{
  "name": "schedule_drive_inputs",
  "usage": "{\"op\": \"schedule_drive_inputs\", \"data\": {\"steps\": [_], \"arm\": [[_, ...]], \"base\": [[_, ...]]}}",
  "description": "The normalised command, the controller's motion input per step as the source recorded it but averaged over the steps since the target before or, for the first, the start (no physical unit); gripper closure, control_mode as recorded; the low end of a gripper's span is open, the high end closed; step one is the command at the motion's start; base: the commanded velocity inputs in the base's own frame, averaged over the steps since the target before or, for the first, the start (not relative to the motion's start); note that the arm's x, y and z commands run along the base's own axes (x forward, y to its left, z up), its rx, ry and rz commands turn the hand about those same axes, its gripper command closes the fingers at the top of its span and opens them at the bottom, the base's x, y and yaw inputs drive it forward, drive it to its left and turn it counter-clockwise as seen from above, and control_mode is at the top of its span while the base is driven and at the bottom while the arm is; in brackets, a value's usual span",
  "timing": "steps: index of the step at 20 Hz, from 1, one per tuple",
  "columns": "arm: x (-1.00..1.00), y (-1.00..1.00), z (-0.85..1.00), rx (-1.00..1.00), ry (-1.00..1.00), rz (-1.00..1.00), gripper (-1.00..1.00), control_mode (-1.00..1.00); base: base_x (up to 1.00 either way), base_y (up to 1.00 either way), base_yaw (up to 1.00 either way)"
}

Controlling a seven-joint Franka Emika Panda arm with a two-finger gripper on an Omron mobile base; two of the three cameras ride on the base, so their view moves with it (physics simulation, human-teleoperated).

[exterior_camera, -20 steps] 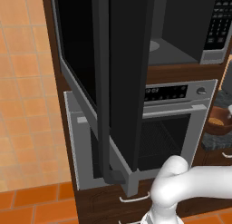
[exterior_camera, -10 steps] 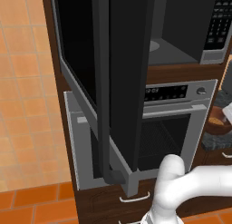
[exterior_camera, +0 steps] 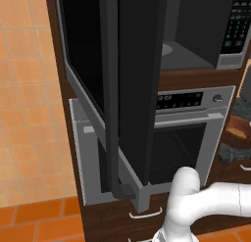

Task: Open the microwave, place the bowl with waffle inside the microwave, then close the microwave door and turn it on.

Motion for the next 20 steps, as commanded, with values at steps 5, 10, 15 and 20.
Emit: {"op": "schedule_drive_inputs", "data": {"steps": [5, 10, 15, 20], "arm": [[-1.00, 0.52, -0.03, 0.00, -0.32, -0.57, 1.00, -1.00], [-1.00, 0.89, 0.43, -0.03, -0.42, -0.27, 1.00, -1.00], [-1.00, 0.66, 0.98, -0.21, -0.23, 0.03, 1.00, -1.00], [-1.00, 0.68, 1.00, -0.32, -0.10, 0.11, 1.00, -1.00]], "base": [[0.00, 0.00, 0.00], [0.00, 0.00, 0.00], [0.00, 0.00, 0.00], [0.00, 0.00, 0.00]]}}
